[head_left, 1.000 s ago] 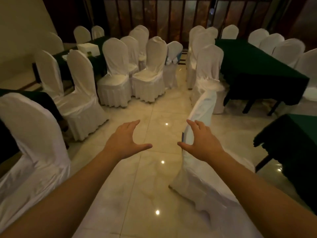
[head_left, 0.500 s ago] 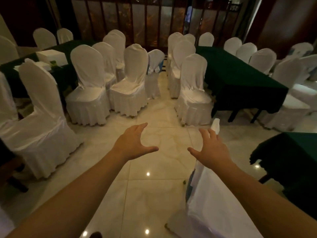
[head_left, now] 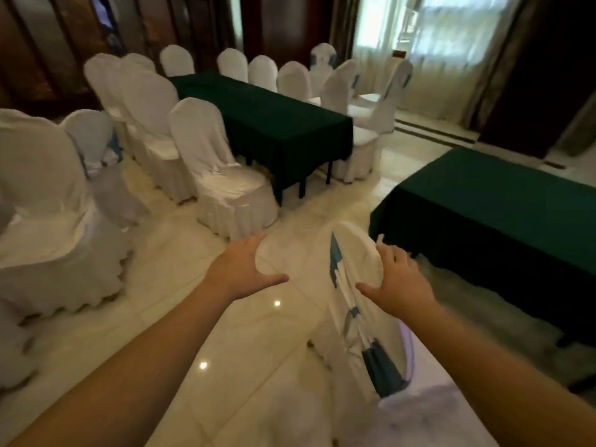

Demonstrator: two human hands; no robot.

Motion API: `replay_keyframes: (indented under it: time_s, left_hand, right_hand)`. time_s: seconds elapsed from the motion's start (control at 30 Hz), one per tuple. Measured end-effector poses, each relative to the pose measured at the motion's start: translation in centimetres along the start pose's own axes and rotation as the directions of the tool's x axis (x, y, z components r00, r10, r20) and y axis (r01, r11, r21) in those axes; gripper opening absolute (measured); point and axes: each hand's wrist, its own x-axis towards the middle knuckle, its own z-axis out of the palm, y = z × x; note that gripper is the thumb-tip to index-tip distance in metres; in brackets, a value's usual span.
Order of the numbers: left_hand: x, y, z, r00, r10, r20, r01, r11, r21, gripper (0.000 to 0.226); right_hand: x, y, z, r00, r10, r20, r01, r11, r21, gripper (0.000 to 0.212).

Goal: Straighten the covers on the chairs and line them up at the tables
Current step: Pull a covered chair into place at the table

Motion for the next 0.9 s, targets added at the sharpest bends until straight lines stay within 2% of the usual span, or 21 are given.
replay_keyframes:
  time_s: [0.17, 0.2, 0.33, 0.47, 0.6, 0.77, 0.9]
  left_hand:
    - [8.3, 2.5, 2.4, 0.967, 0.243, 0.073, -0.244, 0.970, 0.004, 0.117]
    - [9.3, 3.1, 2.8, 0.959, 0.275, 0.073, -0.275, 0.961, -0.007, 0.117]
    - [15.6, 7.1, 6.5, 0.875, 0.463, 0.141, -0.469, 0.883, 0.010, 0.119]
    - [19.0, 10.2, 9.2, 0.751, 0.620, 0.227, -0.634, 0.773, -0.016, 0.119]
    - [21.0, 11.5, 10.6, 0.659, 0.685, 0.310, -0.682, 0.719, -0.138, 0.118]
    - [24.6, 11.2, 12.0, 0.553, 0.762, 0.337, -0.751, 0.631, -0.194, 0.122]
    - [27.8, 10.8, 14.1, 0.453, 0.817, 0.357, -0.810, 0.544, -0.218, 0.123]
  right_hand:
    - [0.5, 1.4, 0.9, 0.973, 0.226, -0.053, -0.229, 0.973, -0.044, 0.107]
    - [0.6, 1.5, 1.0, 0.970, 0.236, -0.059, -0.239, 0.970, -0.052, 0.110]
    - [1.1, 3.6, 2.7, 0.920, 0.356, -0.164, -0.363, 0.932, -0.011, 0.113]
    - [0.5, 3.6, 3.2, 0.865, 0.459, -0.203, -0.476, 0.878, -0.044, 0.114]
    - [-0.1, 2.7, 3.4, 0.810, 0.548, -0.209, -0.564, 0.825, -0.024, 0.110]
    - [-0.8, 0.7, 4.1, 0.732, 0.652, -0.199, -0.665, 0.747, 0.006, 0.107]
    - [-0.3, -1.7, 4.8, 0.644, 0.739, -0.200, -0.760, 0.649, -0.048, 0.110]
